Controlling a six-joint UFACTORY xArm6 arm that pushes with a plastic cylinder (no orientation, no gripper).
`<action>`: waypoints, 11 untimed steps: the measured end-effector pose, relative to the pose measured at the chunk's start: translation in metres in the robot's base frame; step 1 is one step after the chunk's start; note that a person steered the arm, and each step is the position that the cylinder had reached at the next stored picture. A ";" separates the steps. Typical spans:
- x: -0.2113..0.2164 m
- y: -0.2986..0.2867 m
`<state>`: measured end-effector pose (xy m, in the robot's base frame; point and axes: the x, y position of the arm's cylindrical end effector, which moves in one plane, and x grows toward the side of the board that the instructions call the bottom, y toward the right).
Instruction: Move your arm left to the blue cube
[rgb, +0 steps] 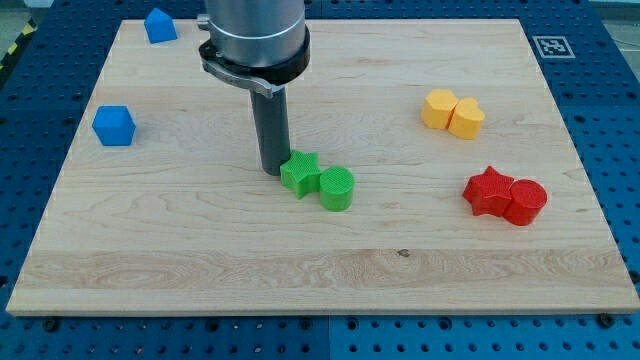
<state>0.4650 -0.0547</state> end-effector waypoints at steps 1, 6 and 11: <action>0.000 -0.034; -0.015 -0.250; -0.043 -0.223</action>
